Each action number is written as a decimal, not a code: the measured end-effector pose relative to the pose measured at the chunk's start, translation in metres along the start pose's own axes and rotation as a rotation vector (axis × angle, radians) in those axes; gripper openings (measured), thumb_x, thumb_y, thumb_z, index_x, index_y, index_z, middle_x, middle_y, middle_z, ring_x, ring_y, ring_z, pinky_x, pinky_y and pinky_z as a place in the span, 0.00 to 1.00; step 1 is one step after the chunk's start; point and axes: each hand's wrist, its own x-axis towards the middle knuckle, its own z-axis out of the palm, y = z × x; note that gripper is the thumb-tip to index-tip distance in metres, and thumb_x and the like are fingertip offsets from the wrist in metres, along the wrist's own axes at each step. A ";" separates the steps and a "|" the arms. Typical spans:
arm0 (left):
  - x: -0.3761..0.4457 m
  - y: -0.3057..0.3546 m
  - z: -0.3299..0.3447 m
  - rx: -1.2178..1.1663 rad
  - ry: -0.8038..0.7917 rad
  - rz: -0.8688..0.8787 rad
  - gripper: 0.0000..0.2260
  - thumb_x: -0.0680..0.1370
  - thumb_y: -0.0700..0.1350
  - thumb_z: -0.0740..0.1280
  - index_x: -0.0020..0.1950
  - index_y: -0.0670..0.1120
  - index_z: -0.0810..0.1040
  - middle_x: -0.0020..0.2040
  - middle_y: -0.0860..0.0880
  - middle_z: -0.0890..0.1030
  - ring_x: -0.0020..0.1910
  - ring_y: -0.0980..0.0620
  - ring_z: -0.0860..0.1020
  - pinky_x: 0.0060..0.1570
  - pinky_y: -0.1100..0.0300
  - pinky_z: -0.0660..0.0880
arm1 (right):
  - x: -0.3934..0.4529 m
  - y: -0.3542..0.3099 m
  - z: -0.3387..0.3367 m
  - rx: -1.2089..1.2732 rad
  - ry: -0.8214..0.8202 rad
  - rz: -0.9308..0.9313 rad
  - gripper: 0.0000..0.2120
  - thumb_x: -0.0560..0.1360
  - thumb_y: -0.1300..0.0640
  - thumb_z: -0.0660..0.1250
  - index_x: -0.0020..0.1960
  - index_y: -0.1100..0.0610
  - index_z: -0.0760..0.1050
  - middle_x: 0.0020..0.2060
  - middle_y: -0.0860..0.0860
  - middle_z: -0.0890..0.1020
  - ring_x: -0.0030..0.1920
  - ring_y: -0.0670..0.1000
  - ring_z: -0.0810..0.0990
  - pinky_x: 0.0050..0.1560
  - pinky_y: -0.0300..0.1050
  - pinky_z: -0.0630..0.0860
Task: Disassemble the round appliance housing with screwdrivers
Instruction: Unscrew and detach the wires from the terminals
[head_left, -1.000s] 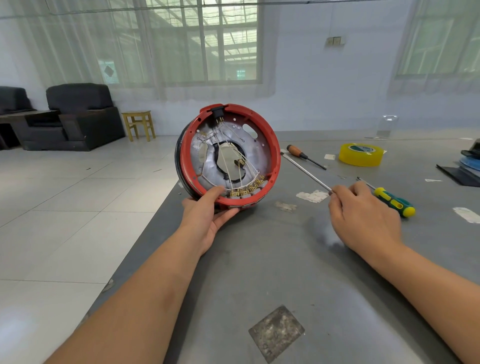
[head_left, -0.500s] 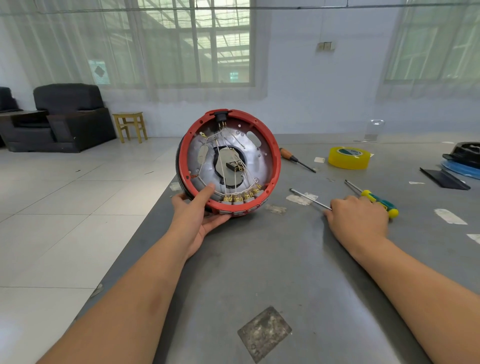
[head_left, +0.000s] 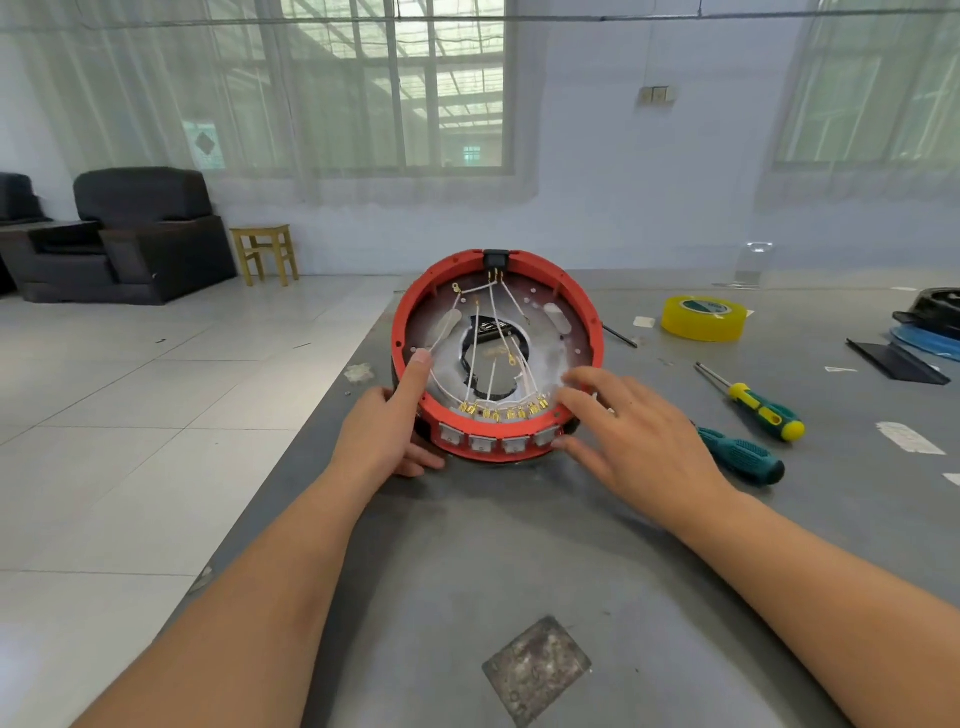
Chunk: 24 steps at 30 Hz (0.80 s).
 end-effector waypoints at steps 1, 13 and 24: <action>0.000 0.001 -0.001 0.062 0.025 0.032 0.49 0.63 0.86 0.53 0.61 0.46 0.78 0.45 0.45 0.87 0.36 0.46 0.88 0.35 0.53 0.81 | -0.001 0.000 0.000 0.022 0.023 -0.023 0.19 0.79 0.44 0.69 0.64 0.55 0.77 0.63 0.53 0.77 0.50 0.58 0.81 0.48 0.54 0.81; 0.014 -0.009 -0.008 0.054 0.088 0.019 0.30 0.80 0.71 0.60 0.45 0.46 0.86 0.49 0.44 0.88 0.55 0.42 0.83 0.69 0.45 0.74 | -0.009 -0.038 -0.010 0.173 0.113 -0.032 0.20 0.79 0.36 0.66 0.57 0.52 0.78 0.48 0.48 0.79 0.45 0.52 0.79 0.42 0.45 0.77; 0.008 -0.008 -0.010 0.059 -0.221 -0.004 0.43 0.70 0.77 0.65 0.79 0.54 0.72 0.86 0.49 0.57 0.84 0.48 0.59 0.83 0.45 0.53 | -0.008 -0.060 -0.021 0.156 0.049 0.063 0.24 0.78 0.31 0.59 0.55 0.48 0.80 0.44 0.44 0.81 0.42 0.48 0.82 0.33 0.43 0.76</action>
